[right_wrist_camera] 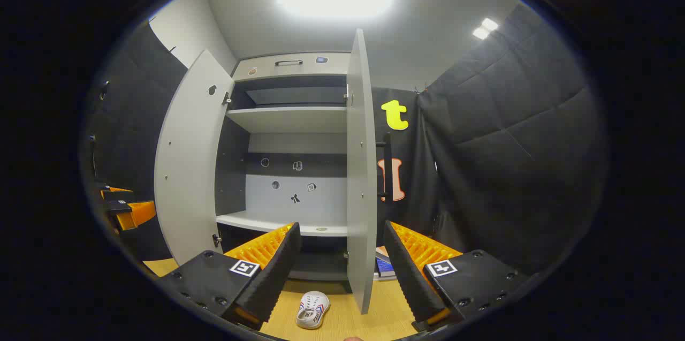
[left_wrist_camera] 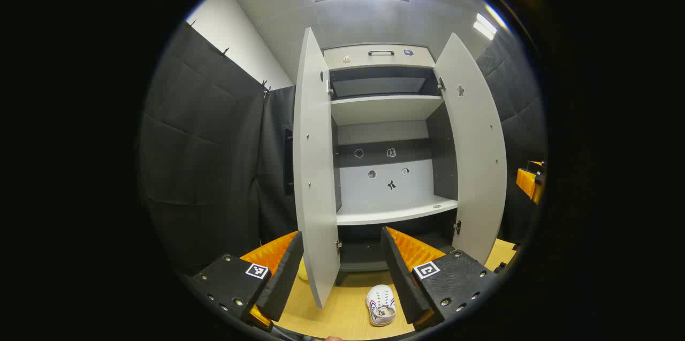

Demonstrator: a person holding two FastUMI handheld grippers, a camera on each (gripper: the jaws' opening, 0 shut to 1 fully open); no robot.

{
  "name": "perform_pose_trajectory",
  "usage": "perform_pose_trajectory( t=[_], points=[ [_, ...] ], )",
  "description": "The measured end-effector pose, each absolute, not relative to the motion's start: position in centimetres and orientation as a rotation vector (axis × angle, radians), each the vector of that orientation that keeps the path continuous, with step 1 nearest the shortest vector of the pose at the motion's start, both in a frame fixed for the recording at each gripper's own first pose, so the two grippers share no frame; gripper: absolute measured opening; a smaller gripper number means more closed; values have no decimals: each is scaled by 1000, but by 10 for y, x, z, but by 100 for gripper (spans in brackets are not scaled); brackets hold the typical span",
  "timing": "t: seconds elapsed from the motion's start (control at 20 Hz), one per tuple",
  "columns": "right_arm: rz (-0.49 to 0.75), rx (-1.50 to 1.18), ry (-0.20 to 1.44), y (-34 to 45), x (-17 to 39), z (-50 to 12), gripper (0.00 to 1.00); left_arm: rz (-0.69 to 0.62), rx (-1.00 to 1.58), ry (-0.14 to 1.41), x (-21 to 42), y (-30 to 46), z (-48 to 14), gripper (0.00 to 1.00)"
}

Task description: Grab one shoe with the right hand and put it into the shoe cabinet, grab the other shoe with the left hand and put it into the shoe cabinet; then close the right door with the right hand and the left door with the left hand.

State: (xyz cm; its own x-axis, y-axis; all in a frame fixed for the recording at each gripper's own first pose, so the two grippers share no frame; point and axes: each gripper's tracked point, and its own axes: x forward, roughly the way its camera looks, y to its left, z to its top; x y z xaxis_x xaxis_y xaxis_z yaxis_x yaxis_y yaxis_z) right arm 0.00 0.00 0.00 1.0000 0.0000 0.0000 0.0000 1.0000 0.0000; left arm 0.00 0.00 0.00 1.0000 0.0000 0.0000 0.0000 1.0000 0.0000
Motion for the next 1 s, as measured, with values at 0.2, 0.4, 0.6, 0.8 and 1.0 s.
perform_pose_trajectory(
  t=[0.2,0.4,0.6,0.8,1.0],
  points=[
    [16,-14,-3,8,3,-2,97,2,9,-3,3,2,1,79],
    [26,-19,1,13,5,-3,97,1,2,1,4,2,-2,79],
    [28,-20,5,13,6,-5,97,4,8,-5,7,1,-1,78],
    [30,-19,8,11,7,-6,98,0,14,-15,6,-5,2,79],
    [39,-24,5,9,6,-5,98,2,14,-24,4,-12,6,79]
  ],
)
